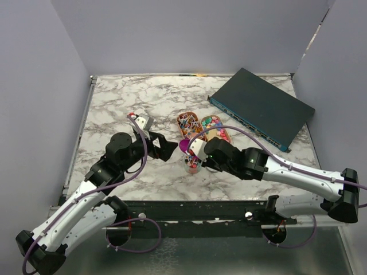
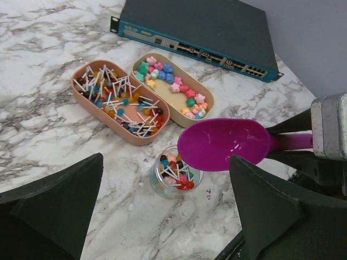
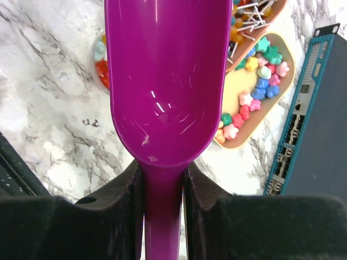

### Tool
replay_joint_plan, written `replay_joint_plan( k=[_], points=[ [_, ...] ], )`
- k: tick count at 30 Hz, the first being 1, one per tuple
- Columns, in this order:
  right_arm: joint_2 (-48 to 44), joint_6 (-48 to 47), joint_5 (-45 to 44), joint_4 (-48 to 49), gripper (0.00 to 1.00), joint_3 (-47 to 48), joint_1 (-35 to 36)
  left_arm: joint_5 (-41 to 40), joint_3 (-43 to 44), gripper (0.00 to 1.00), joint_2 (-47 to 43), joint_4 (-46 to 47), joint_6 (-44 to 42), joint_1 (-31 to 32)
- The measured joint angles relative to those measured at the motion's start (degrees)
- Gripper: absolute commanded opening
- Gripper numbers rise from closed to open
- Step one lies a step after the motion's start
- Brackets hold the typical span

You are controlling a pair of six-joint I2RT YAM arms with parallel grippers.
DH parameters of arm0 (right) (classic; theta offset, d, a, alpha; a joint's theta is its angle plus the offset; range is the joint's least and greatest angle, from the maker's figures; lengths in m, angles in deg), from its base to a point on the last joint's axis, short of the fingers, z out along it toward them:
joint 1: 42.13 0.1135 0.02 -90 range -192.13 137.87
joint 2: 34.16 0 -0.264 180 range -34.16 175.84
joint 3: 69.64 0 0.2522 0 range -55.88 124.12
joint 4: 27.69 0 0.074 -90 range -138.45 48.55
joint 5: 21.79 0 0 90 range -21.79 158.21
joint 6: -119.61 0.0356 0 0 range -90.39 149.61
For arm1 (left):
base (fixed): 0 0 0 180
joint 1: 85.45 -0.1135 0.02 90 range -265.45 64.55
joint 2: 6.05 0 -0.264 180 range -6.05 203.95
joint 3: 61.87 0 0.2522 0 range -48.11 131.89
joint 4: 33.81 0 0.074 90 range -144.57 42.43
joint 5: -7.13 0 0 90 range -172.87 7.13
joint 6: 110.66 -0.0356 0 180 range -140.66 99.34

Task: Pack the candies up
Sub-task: Scoop the fake candies from the storage box.

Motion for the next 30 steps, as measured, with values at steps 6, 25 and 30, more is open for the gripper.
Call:
replay_joint_plan(
  k=[6,25,30],
  points=[
    [-2.3,0.3,3.8,4.5,0.01,-1.8,-0.1,5.2,0.0,0.99,2.6,0.8,1.9,0.0],
    [-18.0,-3.7,12.5,16.0,0.01,-13.1,-0.5,6.3,0.0,0.99,8.3,1.5,5.7,0.3],
    [-22.2,-4.1,14.0,20.4,0.01,-16.4,-0.8,6.1,0.0,0.99,9.7,2.1,6.4,0.3]
  ],
)
